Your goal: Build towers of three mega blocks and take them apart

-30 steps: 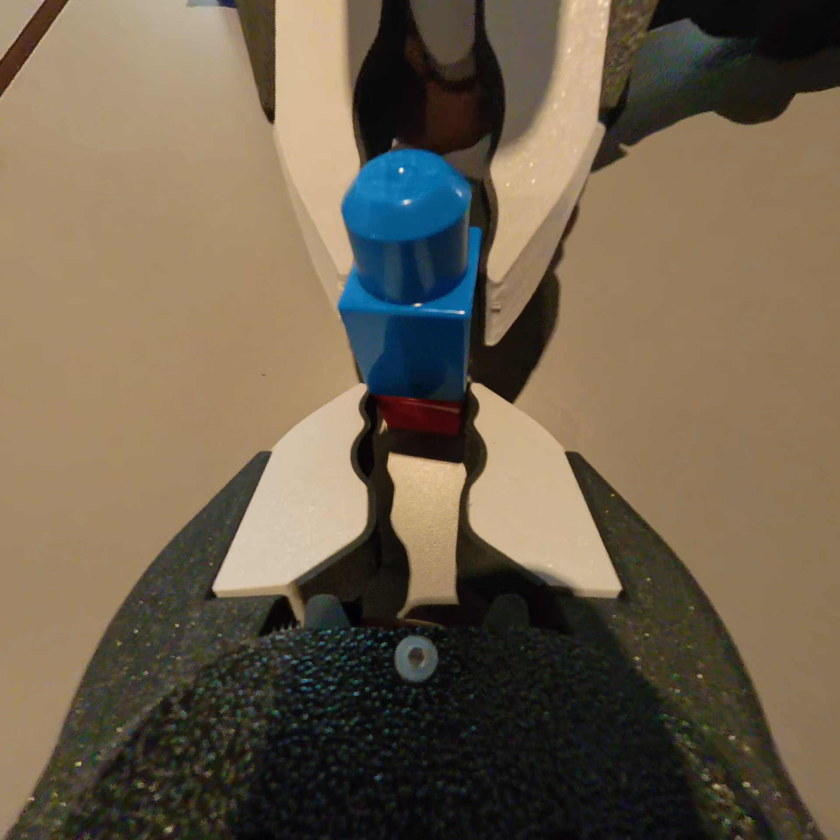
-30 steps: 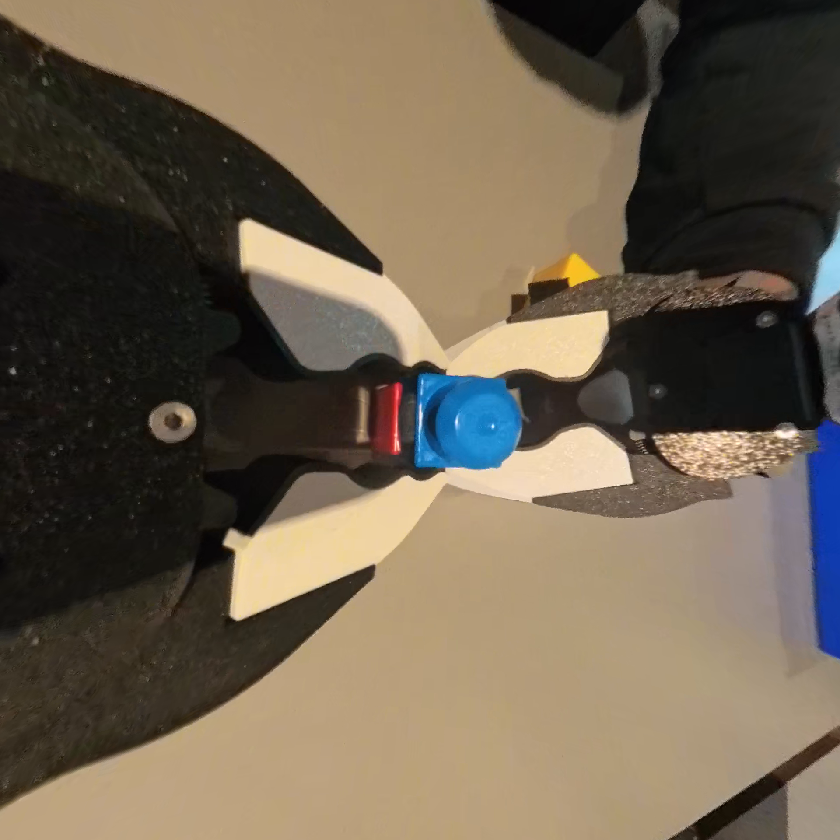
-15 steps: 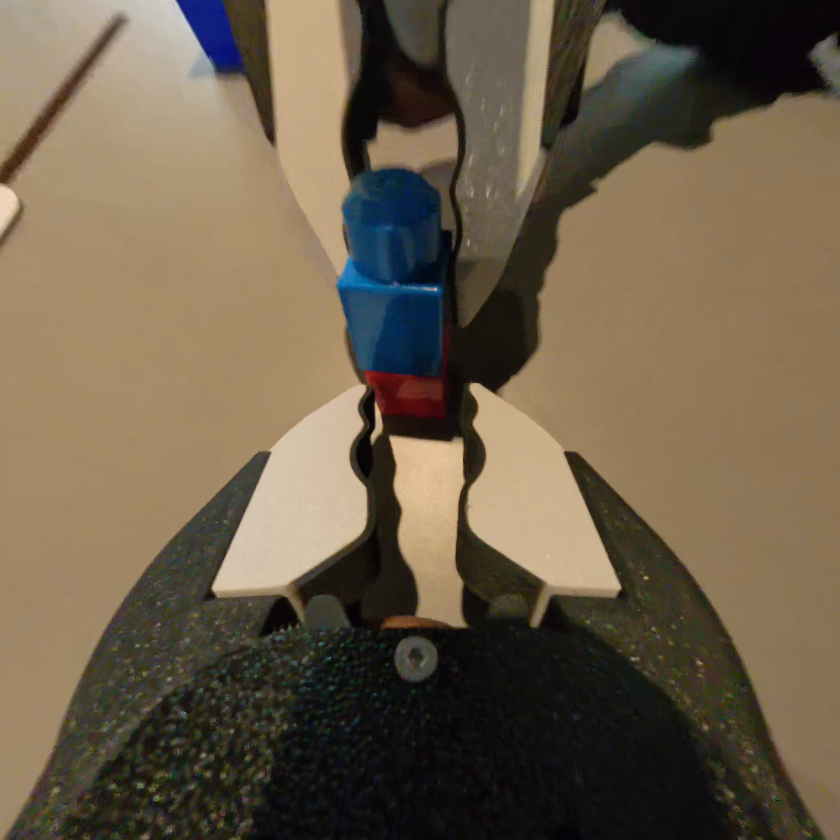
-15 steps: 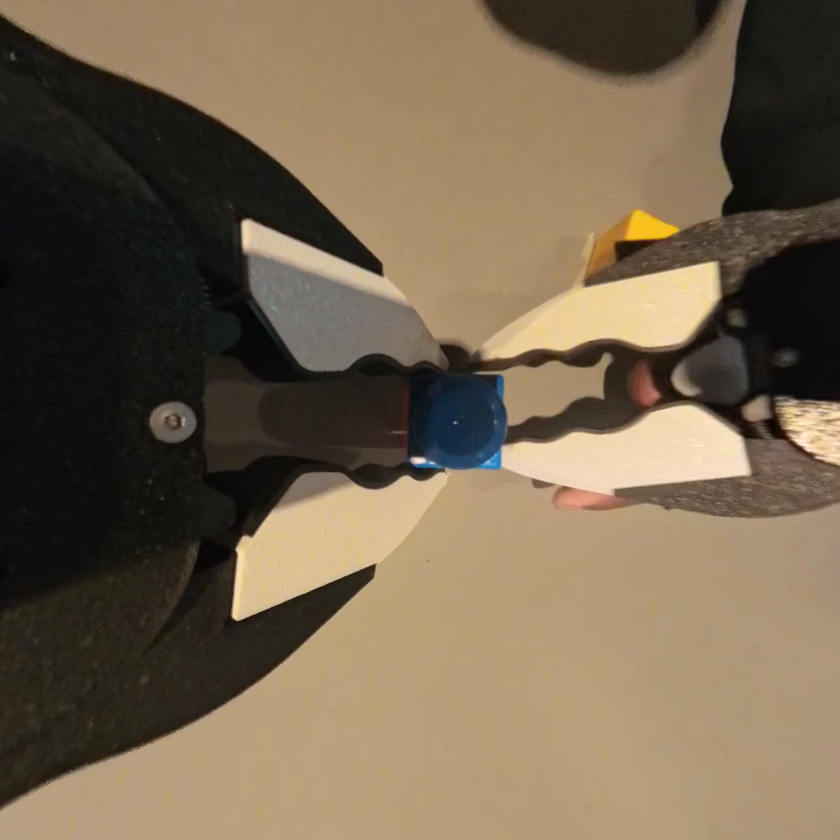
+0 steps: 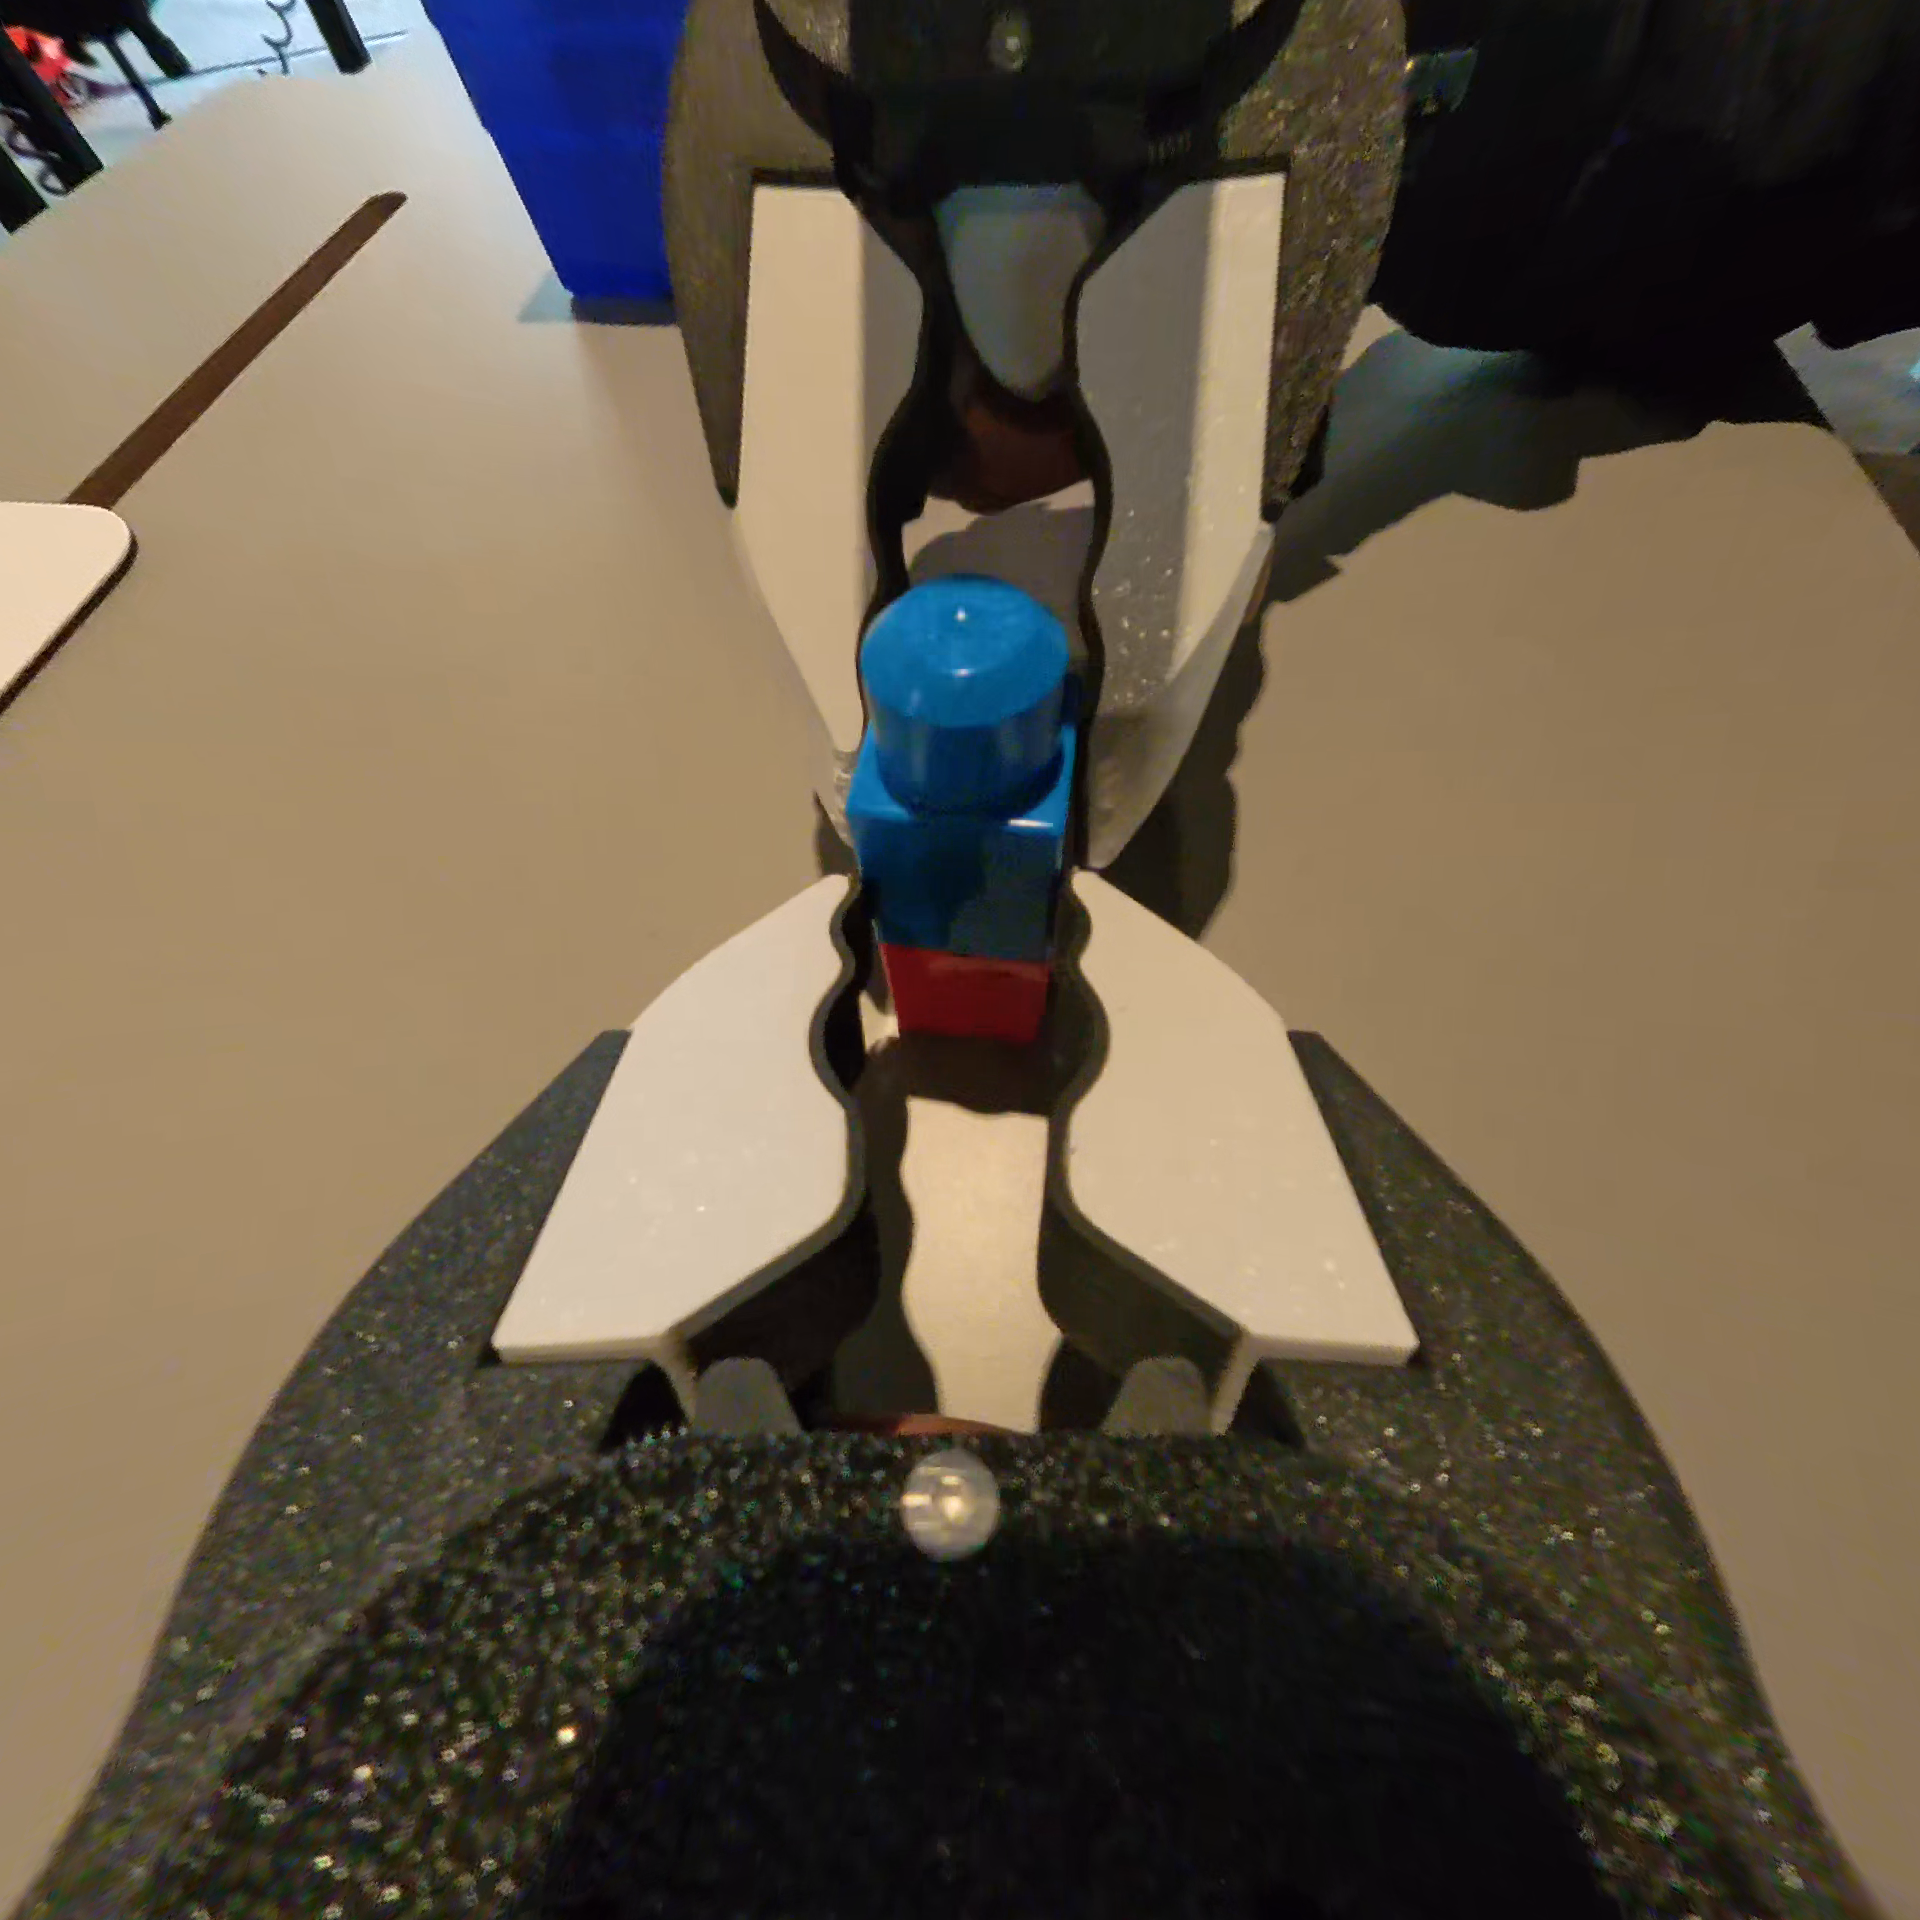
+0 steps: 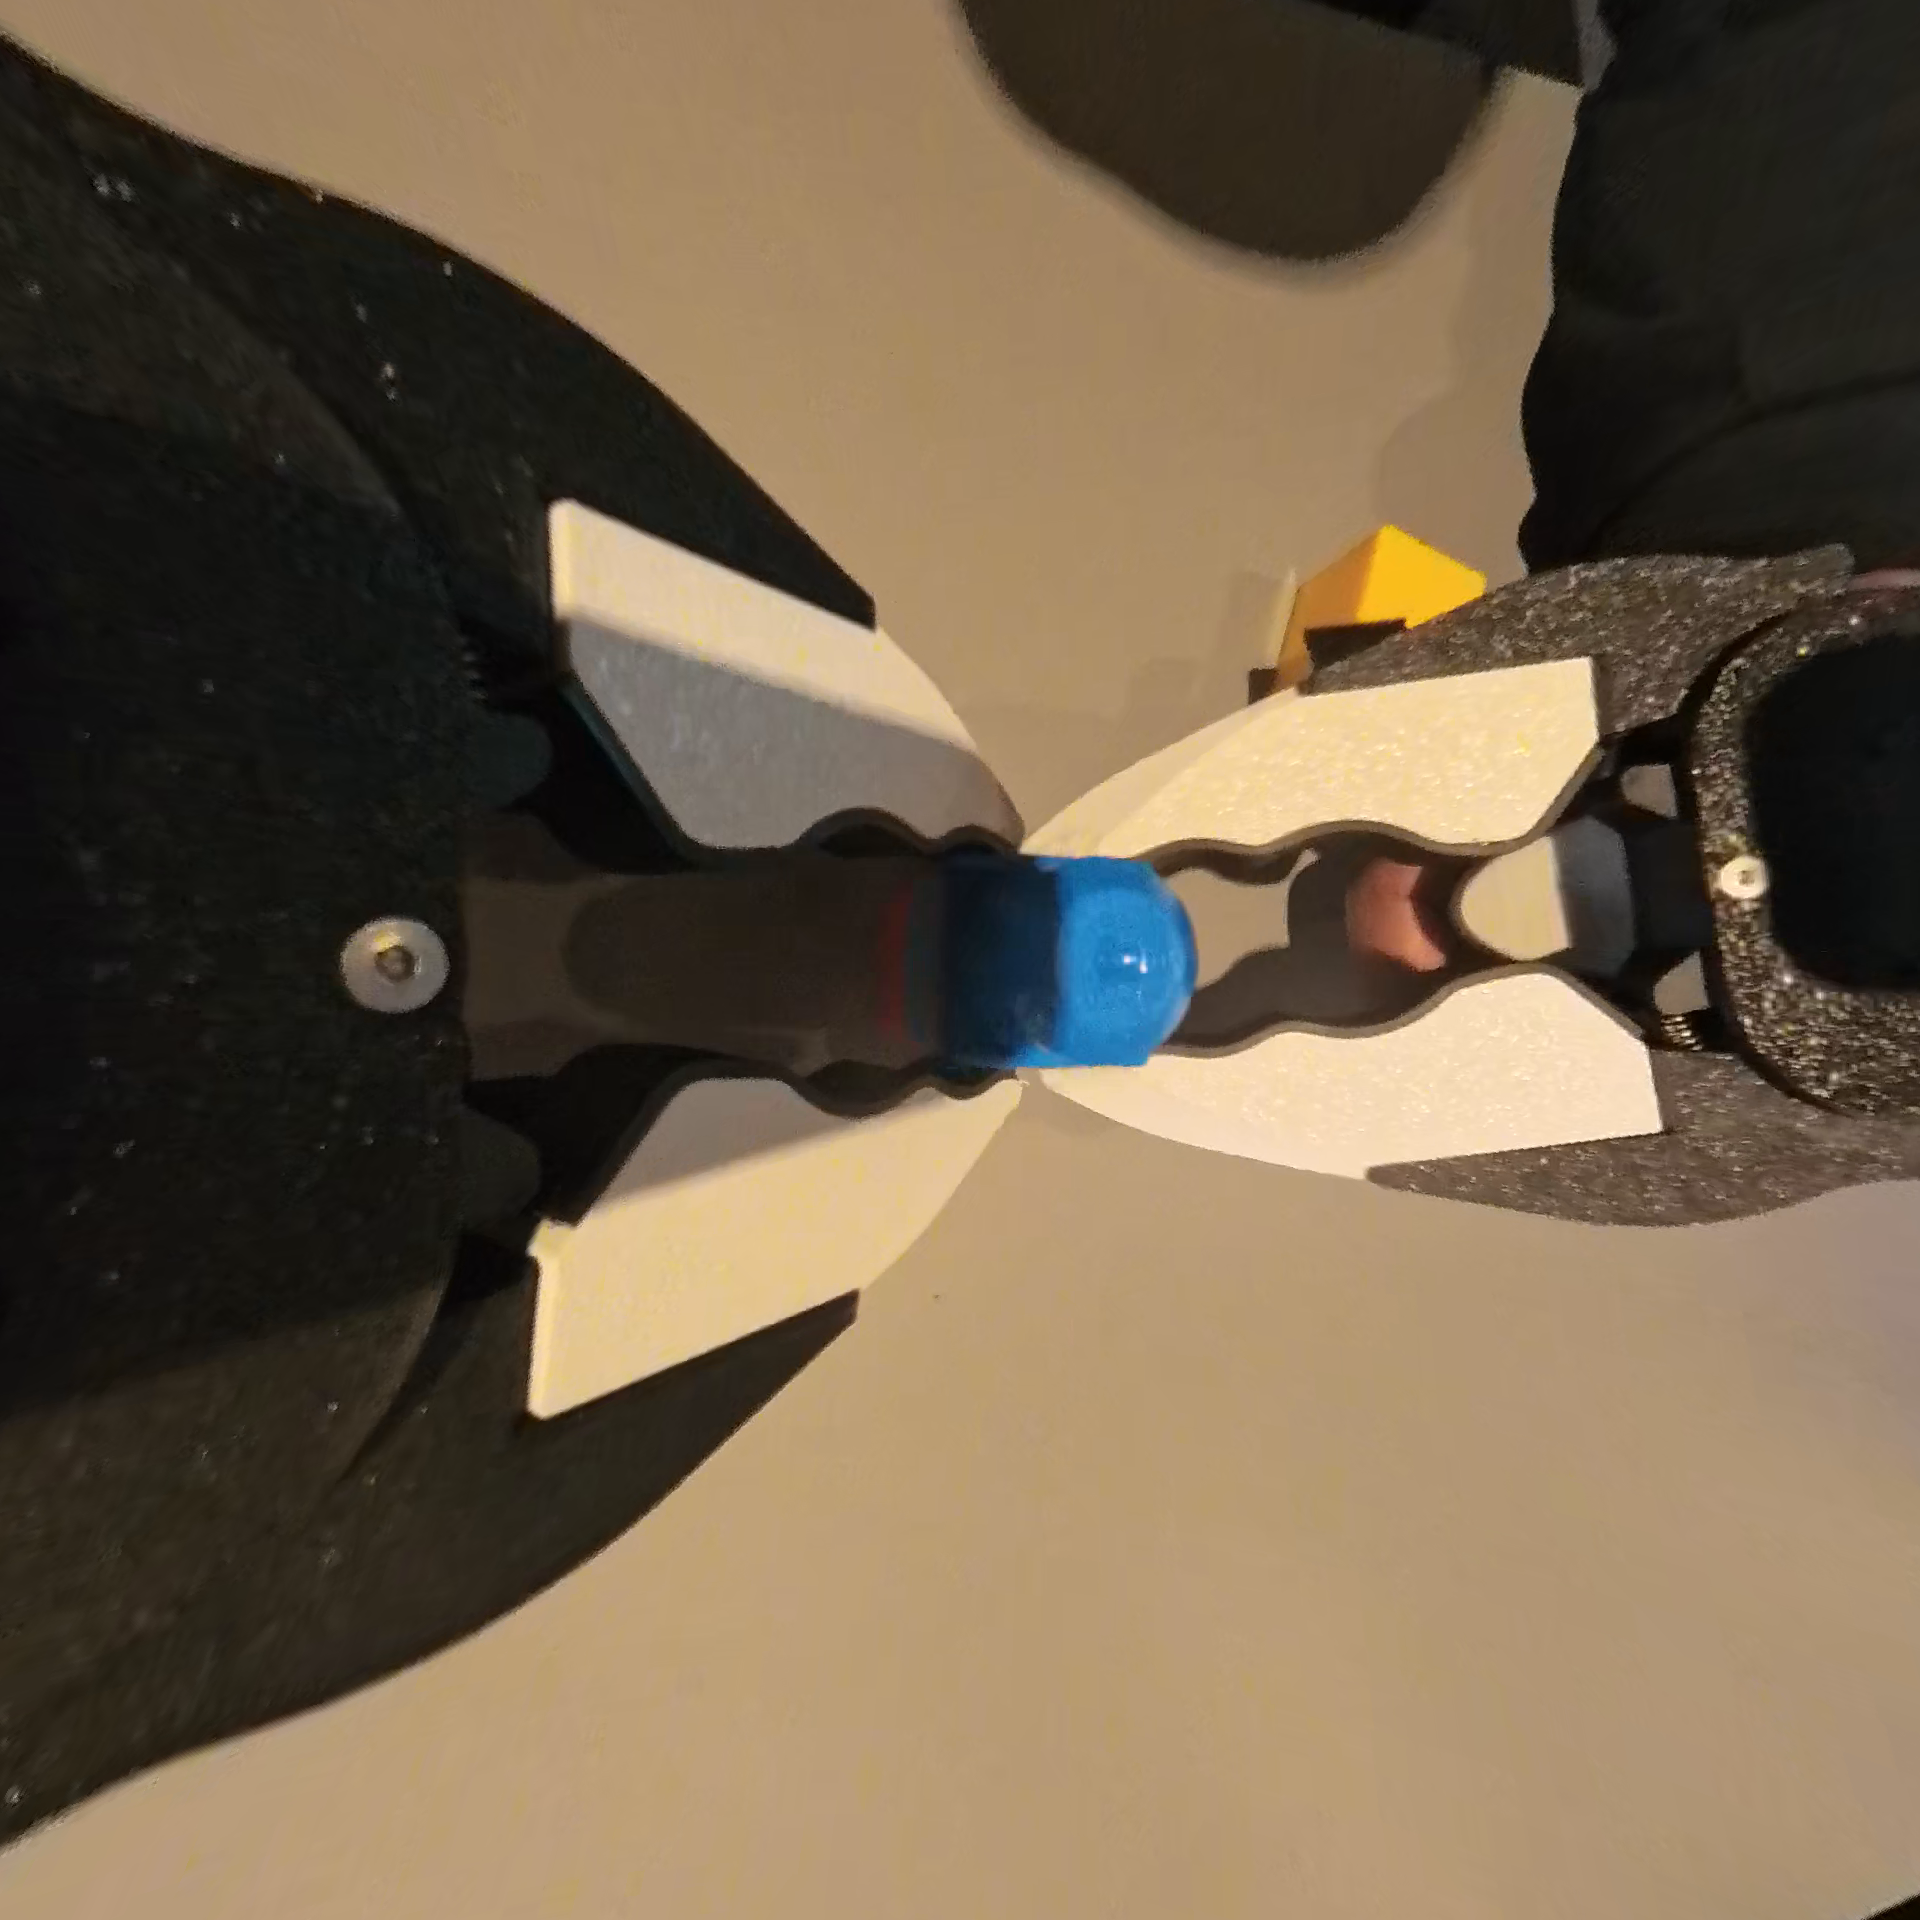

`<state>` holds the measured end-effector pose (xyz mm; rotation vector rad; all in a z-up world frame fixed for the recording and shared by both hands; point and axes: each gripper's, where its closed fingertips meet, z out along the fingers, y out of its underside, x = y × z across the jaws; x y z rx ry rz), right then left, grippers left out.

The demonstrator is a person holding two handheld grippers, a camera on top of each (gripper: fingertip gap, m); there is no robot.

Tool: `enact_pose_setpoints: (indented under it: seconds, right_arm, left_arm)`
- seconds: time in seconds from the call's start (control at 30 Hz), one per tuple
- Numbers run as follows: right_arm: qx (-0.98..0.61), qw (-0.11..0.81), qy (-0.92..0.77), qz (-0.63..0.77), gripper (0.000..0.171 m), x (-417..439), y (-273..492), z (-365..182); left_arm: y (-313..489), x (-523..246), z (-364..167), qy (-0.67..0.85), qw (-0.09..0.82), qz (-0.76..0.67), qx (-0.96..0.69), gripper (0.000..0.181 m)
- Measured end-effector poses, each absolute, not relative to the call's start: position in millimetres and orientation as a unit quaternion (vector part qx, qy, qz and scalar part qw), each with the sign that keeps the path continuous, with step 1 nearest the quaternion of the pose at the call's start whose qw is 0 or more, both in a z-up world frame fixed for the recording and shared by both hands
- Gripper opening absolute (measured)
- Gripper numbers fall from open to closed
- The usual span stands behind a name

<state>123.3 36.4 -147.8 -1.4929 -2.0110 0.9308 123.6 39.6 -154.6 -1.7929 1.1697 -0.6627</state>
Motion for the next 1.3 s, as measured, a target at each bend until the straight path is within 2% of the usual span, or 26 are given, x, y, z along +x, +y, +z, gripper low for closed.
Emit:
enact_pose_setpoints:
  seconds: [0.7, 0.73, 0.8, 0.83, 1.3]
  right_arm:
    - [-0.541, 0.289, -0.674, 0.412, 0.038, 123.1, 36.6, -150.6]
    - [-0.542, 0.285, -0.678, 0.406, 0.04, 126.8, 37.4, -156.2]
    - [-0.528, 0.289, -0.692, 0.399, 0.057, 133.6, 36.0, -157.4]
    - [-0.519, 0.302, -0.696, 0.395, 0.058, 135.5, 37.3, -155.9]
    - [-0.527, 0.3, -0.701, 0.375, 0.051, 133.5, 41.6, -162.7]
  left_arm:
    - [40.3, 123.6, -155.5, 0.472, 0.427, -0.266, -0.724, 0.033]
    - [40.4, 123.3, -155.1, 0.469, 0.428, -0.266, -0.725, 0.033]
    - [39.4, 121.0, -154.8, 0.46, 0.429, -0.271, -0.729, 0.033]
    - [39.0, 118.9, -155.0, 0.455, 0.429, -0.272, -0.731, 0.033]
    - [38.5, 121.1, -155.3, 0.468, 0.436, -0.235, -0.731, 0.033]
